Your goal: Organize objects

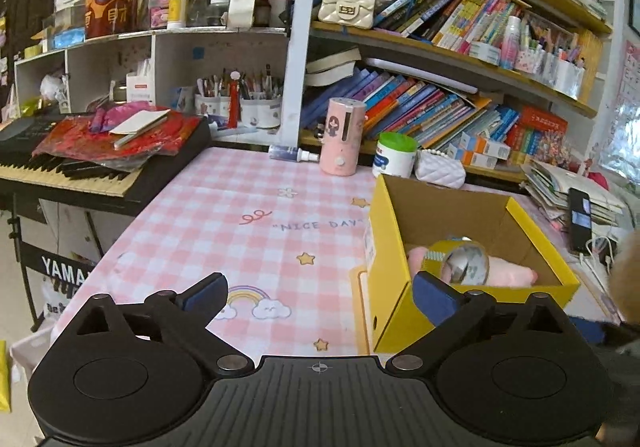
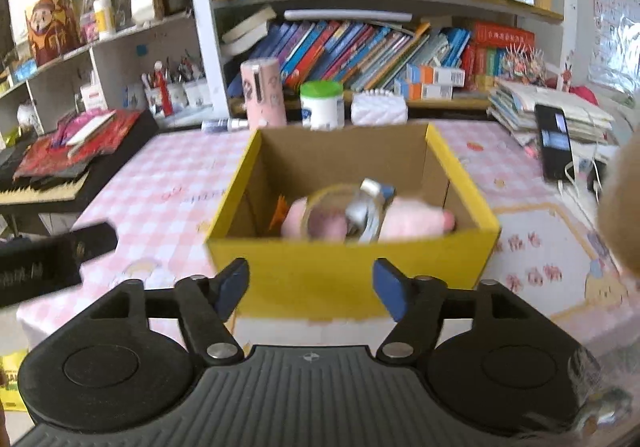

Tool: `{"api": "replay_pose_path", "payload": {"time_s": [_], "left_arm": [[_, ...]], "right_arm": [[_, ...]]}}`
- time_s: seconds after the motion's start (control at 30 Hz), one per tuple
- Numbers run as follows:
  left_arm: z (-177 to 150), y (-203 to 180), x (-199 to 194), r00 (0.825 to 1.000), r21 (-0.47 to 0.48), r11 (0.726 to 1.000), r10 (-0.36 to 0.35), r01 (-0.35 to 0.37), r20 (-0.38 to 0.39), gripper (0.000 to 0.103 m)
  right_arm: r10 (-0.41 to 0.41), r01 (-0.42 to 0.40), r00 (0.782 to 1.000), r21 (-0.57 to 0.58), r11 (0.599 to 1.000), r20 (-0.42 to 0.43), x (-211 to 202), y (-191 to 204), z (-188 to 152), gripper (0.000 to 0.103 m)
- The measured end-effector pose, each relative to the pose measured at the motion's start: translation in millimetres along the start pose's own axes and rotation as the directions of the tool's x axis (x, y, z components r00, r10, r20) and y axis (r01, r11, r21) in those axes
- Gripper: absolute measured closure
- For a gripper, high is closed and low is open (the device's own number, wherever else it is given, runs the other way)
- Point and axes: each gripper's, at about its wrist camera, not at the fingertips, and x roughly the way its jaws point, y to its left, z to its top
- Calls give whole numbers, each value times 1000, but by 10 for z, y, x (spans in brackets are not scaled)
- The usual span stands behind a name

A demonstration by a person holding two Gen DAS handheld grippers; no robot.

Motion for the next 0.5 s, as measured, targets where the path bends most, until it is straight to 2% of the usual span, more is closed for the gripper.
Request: {"api": "replay_pose_path", "payload": {"time_s": [0.1, 0.23, 0.3, 0.5], "left_arm": [[-54, 15, -97, 1000, 23, 1000, -8, 8, 4, 1], [-147, -2, -196, 1000, 61, 998, -16, 16, 1, 0], [-190, -18, -228, 1000, 83, 996, -21, 22, -8, 0], [-300, -14, -297, 999, 106, 994, -26, 30, -38, 0]], "right_arm": [[-13, 13, 1000, -13, 1000, 0, -109, 161, -168, 18], [-17, 17, 1000, -31, 999, 8, -231, 306, -297, 9], [-21, 21, 1000, -32, 999, 8, -277, 360, -347, 0], [-42, 42, 999, -5, 999, -6, -378, 422, -492, 0]]}}
